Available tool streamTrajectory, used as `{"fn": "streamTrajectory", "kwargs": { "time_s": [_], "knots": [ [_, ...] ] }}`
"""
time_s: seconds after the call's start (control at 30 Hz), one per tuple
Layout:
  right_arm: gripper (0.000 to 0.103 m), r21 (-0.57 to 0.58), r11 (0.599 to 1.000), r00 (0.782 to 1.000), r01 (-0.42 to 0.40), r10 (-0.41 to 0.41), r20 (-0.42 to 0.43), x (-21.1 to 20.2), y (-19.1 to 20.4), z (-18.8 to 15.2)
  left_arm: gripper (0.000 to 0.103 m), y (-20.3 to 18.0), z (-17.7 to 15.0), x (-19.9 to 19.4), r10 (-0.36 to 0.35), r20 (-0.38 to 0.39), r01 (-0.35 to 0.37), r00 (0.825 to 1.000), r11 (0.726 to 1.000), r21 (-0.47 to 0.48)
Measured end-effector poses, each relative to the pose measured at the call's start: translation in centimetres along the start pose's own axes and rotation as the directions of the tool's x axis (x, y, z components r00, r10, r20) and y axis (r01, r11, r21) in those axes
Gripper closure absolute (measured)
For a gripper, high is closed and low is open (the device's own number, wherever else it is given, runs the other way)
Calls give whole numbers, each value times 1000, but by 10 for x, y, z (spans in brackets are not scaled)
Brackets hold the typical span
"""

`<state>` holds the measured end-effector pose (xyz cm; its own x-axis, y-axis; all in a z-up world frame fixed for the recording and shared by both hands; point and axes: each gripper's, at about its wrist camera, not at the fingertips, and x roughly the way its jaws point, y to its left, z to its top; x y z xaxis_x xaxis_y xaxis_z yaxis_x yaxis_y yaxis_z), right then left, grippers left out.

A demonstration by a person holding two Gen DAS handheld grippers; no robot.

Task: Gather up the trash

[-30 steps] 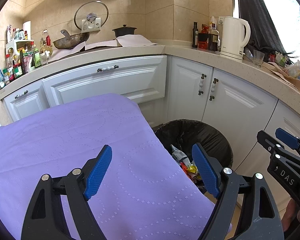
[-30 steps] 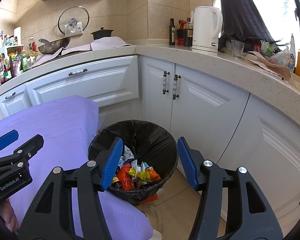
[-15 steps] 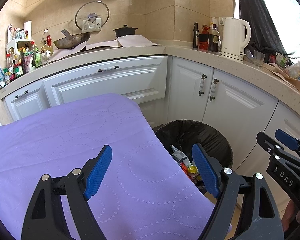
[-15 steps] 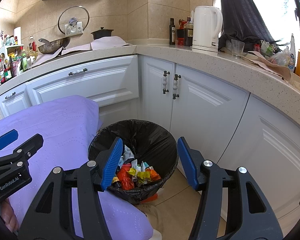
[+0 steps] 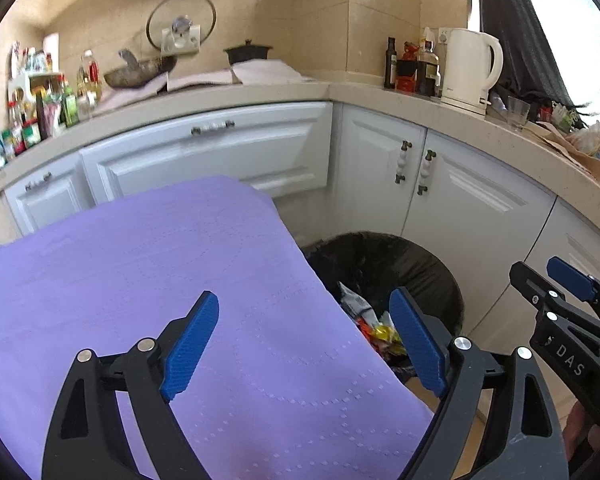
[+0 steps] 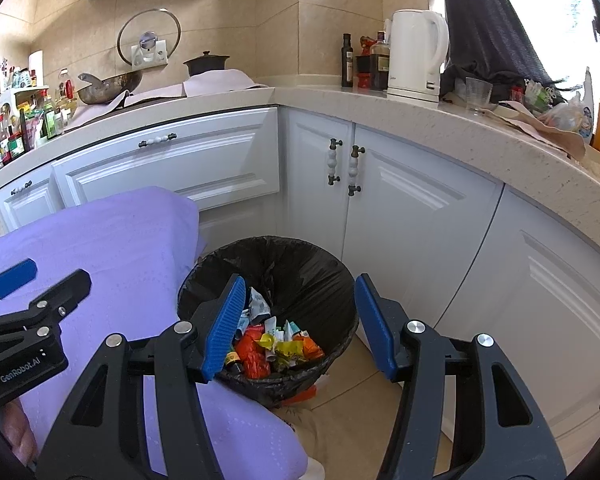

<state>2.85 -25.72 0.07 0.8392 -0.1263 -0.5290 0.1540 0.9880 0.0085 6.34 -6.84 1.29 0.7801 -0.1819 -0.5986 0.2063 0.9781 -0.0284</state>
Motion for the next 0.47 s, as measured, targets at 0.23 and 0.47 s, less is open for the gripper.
{"fn": "streamTrajectory", "kwargs": {
  "time_s": [0.23,0.47],
  "knots": [
    [47,-13,1000,1000,-8,8,-6,2,6,1,18,3,-2,1,17,8,-18,1000,1000,11],
    [41,-51,998,999,-45,45,0,3,26,8,18,28,-2,4,57,-21,-58,998,998,-15]
  ]
}}
